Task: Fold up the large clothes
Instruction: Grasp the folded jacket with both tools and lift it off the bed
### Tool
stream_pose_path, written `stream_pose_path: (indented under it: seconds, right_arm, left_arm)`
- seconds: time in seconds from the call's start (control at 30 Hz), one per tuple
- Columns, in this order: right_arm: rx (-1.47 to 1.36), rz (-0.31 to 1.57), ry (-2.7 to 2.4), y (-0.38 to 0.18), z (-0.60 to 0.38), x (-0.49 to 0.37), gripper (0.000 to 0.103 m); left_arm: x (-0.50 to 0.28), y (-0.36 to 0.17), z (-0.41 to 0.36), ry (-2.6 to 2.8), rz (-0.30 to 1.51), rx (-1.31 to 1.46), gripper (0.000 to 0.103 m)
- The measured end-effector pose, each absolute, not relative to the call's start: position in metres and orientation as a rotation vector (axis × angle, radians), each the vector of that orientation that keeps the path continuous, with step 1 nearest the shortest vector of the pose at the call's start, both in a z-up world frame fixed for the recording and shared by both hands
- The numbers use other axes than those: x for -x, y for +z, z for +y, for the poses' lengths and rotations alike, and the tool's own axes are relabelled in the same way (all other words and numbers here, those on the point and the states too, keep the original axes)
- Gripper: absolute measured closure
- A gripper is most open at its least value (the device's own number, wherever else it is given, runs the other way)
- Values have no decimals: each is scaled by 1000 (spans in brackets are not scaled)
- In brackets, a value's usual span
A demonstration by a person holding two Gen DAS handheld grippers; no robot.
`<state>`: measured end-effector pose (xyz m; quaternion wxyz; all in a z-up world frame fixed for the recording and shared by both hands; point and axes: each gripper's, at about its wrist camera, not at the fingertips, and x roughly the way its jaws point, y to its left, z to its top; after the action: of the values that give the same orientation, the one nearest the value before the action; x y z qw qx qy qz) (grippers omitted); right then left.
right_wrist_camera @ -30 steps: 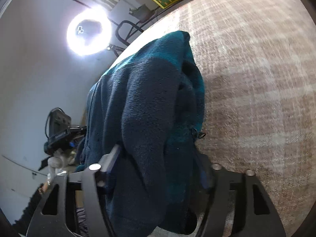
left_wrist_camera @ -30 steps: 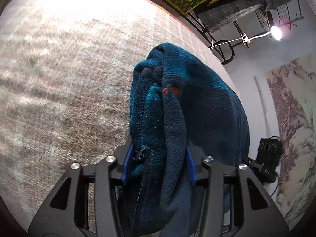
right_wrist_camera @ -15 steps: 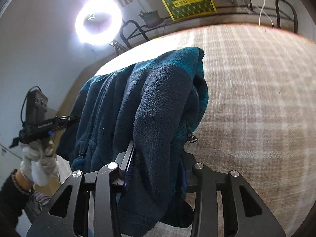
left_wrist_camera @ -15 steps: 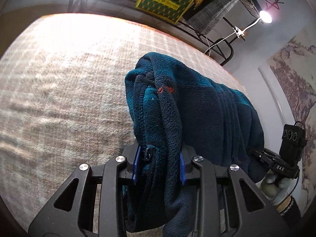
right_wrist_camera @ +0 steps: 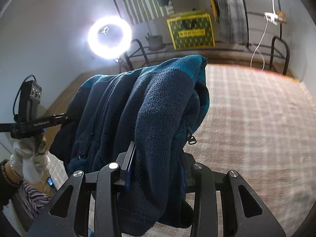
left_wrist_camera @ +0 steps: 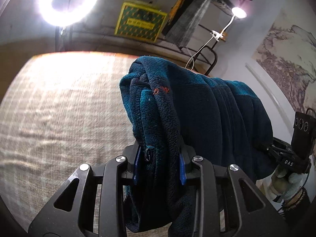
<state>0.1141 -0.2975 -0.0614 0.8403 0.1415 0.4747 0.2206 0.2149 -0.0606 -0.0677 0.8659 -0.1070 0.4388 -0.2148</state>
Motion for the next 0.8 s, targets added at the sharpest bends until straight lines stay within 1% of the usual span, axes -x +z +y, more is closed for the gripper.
stream_pose_path:
  seconds: [0.53, 0.8]
  right_arm:
    - [-229, 860, 369, -16, -341, -76, 71]
    - [-251, 833, 306, -10, -376, -56, 71]
  left_arm:
    - [-167, -19, -138, -520, 758, 86, 74]
    - [-151, -7, -187, -577, 706, 26, 74]
